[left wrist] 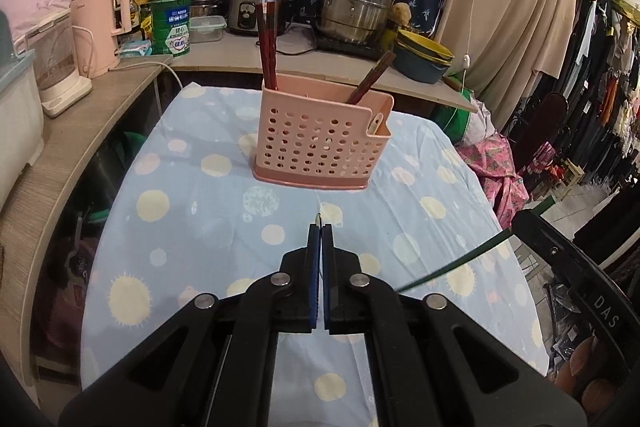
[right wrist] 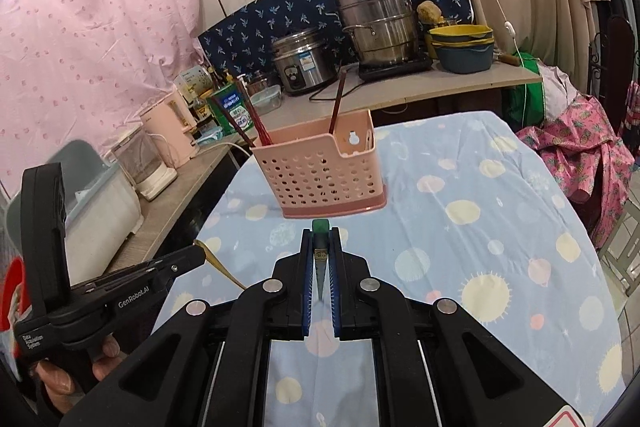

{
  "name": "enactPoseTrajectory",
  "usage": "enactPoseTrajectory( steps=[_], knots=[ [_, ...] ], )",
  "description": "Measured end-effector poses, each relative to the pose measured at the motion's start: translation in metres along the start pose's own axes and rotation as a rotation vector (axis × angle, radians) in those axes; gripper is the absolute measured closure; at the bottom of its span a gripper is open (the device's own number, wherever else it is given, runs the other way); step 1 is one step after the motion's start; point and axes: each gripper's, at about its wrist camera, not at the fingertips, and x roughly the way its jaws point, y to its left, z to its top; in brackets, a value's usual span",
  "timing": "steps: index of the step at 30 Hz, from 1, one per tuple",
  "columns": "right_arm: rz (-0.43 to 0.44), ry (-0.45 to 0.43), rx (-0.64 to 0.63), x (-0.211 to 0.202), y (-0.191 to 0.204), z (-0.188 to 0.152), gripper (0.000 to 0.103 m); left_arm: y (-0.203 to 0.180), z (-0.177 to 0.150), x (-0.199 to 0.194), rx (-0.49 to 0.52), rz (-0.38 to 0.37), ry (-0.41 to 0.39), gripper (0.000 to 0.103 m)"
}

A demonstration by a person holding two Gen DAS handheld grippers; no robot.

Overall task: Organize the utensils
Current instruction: 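Lift the spoon and green chopstick with both tools over the pink holder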

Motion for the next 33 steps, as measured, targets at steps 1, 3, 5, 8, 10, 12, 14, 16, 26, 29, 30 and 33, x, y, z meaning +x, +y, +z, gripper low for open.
enactPoseTrajectory(
  steps=[1,3,5,8,10,12,14,16,26,29,30,33],
  knots=[
    [0.001,-0.01,0.0,0.0,0.001,0.005,0.096,0.0,0.006,-0.001,-0.002,-0.002,-0.01,0.102],
    [0.007,-0.031,0.002,-0.001,0.002,0.015,0.096,0.0,0.016,-0.002,-0.005,-0.004,-0.027,0.102],
    [0.008,-0.053,0.002,-0.001,0.003,0.025,0.096,0.0,0.024,-0.004,-0.003,-0.001,-0.043,0.102],
    [0.007,-0.088,0.0,-0.001,0.005,0.04,0.096,0.0,0.038,-0.005,0.001,0.004,-0.068,0.102],
    [0.011,-0.112,0.002,-0.001,0.005,0.051,0.096,0.0,0.049,-0.007,0.003,0.005,-0.091,0.102],
    [0.012,-0.144,0.005,-0.001,0.004,0.063,0.096,-0.001,0.06,-0.009,0.004,0.005,-0.113,0.102],
    [0.015,-0.179,0.008,-0.001,0.004,0.077,0.096,-0.002,0.073,-0.011,0.002,0.001,-0.136,0.102],
    [0.016,-0.213,0.008,0.0,0.004,0.089,0.096,-0.002,0.087,-0.013,0.002,0.001,-0.161,0.102],
    [0.023,-0.331,0.023,0.022,0.007,0.146,0.096,-0.007,0.147,-0.004,0.013,0.026,-0.253,0.102],
    [0.022,-0.35,0.027,0.032,0.006,0.159,0.096,-0.009,0.158,0.003,0.022,0.033,-0.262,0.102],
    [0.023,-0.354,0.03,0.035,0.006,0.162,0.096,-0.01,0.161,0.006,0.025,0.036,-0.262,0.102],
    [0.021,-0.366,0.039,0.045,0.007,0.172,0.096,-0.01,0.167,0.015,0.034,0.049,-0.258,0.102]
  ],
)
